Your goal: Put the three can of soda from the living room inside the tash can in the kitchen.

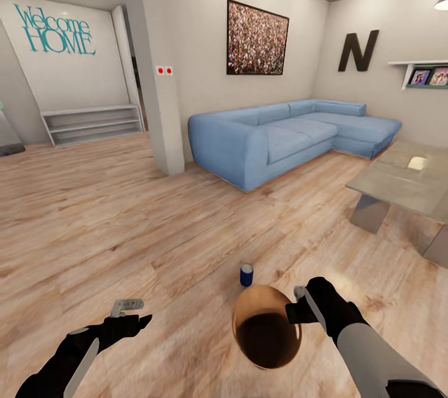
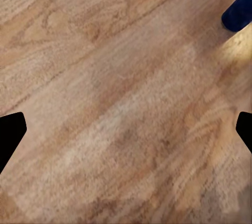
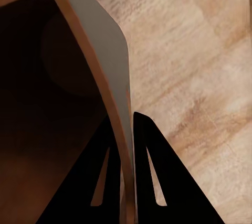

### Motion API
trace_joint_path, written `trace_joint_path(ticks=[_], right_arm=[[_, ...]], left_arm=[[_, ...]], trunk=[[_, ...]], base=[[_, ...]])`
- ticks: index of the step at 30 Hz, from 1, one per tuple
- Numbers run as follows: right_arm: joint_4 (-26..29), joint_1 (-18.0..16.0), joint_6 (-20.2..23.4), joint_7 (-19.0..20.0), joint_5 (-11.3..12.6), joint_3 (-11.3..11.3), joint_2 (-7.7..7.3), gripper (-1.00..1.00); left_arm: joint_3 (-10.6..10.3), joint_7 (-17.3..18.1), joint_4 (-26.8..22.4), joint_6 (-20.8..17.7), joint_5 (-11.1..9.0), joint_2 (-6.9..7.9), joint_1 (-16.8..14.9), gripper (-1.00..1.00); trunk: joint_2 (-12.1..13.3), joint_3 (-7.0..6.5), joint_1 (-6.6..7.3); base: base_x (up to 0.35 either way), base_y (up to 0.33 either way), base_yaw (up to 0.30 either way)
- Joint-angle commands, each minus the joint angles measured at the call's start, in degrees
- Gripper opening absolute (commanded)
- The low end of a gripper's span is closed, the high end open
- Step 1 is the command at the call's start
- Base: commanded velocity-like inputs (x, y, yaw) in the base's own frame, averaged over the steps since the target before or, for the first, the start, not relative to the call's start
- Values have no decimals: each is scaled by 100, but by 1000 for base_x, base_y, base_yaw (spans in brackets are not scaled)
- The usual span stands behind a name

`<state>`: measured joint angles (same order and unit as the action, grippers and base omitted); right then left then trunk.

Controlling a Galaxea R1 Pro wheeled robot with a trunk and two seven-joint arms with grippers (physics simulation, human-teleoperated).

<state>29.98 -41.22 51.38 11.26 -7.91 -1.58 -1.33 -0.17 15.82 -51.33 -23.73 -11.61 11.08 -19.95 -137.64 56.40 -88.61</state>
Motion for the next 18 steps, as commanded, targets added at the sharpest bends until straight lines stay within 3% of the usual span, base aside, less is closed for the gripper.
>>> trace_joint_path(ticks=[1, 6, 10, 18], right_arm=[[-11, -2, 15, 28, 120, -152, -13, -100], [-31, -5, 39, 30, 102, -720, -167, -100], [-37, -2, 45, 29, 93, -862, -237, -100], [-39, -1, 47, 32, 86, -924, -254, -100]], left_arm=[[0, 0, 0, 0, 1, 0, 0, 100], [0, 0, 0, 0, 1, 0, 0, 100], [0, -5, 4, 0, 1, 0, 0, 100], [0, -8, 9, 0, 1, 0, 0, 100]], trunk=[[41, -19, 23], [242, -108, 133], [402, -180, 220], [723, -324, 396]], base=[[0, 0, 0], [0, 0, 0], [0, 0, 0], [0, 0, 0]])
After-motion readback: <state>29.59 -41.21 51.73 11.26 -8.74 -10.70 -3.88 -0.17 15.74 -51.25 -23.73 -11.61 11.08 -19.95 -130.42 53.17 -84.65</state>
